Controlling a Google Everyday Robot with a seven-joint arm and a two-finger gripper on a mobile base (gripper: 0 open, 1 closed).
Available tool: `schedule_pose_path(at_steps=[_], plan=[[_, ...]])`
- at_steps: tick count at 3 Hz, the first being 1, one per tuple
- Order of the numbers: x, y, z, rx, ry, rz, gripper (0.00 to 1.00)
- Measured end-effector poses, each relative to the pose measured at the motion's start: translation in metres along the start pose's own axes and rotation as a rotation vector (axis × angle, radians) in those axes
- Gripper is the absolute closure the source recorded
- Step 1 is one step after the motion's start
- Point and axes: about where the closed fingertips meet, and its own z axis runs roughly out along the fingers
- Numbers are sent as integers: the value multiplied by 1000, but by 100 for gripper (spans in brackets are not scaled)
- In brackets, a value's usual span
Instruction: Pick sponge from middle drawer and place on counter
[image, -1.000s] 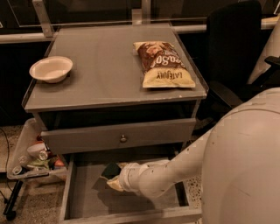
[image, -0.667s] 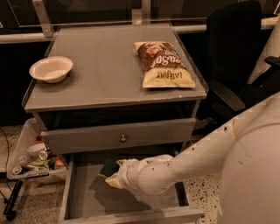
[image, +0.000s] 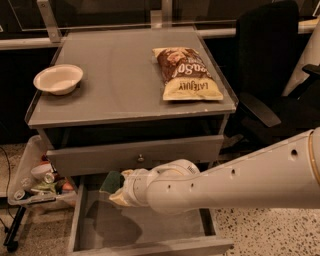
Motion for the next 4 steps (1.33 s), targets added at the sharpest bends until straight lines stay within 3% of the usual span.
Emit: schedule_pose_path(at_steps=[2, 4], plan=[[-10, 3, -2, -5, -15, -10, 100], [-90, 7, -37, 13, -89, -75, 100]])
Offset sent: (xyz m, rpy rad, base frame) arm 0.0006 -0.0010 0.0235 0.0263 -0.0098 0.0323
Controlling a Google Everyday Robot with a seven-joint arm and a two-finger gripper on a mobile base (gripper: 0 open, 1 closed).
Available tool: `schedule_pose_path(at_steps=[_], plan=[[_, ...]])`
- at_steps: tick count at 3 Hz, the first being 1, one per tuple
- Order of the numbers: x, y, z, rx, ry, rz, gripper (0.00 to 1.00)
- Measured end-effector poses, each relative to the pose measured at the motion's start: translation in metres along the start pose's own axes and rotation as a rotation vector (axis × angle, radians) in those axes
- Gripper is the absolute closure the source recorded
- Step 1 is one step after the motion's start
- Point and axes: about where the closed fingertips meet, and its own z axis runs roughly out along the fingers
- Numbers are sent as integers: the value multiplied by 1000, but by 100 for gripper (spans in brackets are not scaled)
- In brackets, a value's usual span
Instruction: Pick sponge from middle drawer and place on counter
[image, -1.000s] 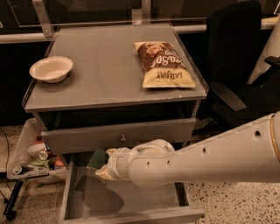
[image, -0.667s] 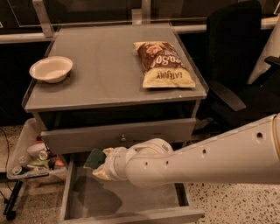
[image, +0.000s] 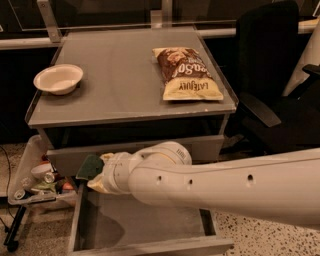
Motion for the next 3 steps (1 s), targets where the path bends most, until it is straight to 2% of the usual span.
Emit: schedule_pose_path(at_steps=[1, 3], plan=[[-29, -18, -27, 33, -5, -31, 100], [-64, -71, -99, 129, -1, -64, 100]])
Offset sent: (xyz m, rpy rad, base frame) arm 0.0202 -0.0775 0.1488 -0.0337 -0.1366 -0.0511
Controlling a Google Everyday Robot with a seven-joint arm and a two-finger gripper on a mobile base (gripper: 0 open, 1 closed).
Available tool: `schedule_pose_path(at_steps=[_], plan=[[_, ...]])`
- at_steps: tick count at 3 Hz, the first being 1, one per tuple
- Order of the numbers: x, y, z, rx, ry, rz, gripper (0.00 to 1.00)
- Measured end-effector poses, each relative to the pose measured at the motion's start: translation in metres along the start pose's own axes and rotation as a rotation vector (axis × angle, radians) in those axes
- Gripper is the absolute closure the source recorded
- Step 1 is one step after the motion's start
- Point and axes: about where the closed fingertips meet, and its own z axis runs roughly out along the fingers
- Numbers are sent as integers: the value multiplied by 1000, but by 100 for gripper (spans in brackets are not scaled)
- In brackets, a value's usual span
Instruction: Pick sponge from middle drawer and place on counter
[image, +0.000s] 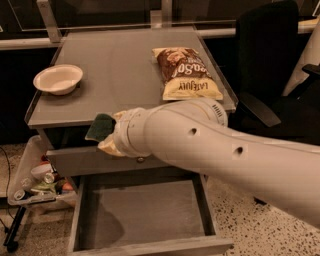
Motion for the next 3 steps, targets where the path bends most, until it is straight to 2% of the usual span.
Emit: schedule_pose_path(at_steps=[1, 3], plan=[[-7, -36, -17, 32, 6, -5, 100], [-12, -99, -3, 55, 22, 17, 100]])
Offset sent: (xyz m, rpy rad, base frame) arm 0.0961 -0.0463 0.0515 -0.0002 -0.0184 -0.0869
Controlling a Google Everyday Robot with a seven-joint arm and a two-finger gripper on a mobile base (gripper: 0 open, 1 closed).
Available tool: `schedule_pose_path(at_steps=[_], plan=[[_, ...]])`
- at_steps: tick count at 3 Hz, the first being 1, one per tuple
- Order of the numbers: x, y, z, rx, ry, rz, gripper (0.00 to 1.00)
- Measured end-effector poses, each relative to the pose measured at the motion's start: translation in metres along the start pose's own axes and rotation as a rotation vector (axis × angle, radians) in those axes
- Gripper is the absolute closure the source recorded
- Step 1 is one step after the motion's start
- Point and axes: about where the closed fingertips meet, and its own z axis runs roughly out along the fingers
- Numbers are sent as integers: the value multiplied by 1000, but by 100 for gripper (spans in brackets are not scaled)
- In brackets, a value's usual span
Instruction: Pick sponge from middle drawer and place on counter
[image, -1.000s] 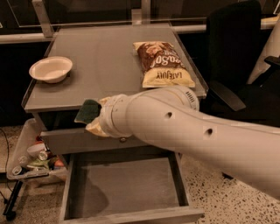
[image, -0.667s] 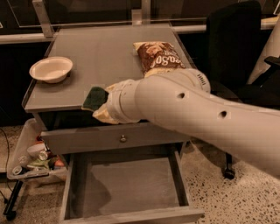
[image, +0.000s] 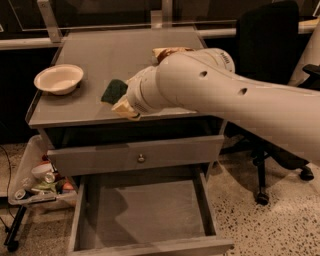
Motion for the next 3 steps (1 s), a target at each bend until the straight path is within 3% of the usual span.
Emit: schedule_pose_path(at_steps=[3], plan=[[-21, -38, 65, -74, 22, -24, 100]])
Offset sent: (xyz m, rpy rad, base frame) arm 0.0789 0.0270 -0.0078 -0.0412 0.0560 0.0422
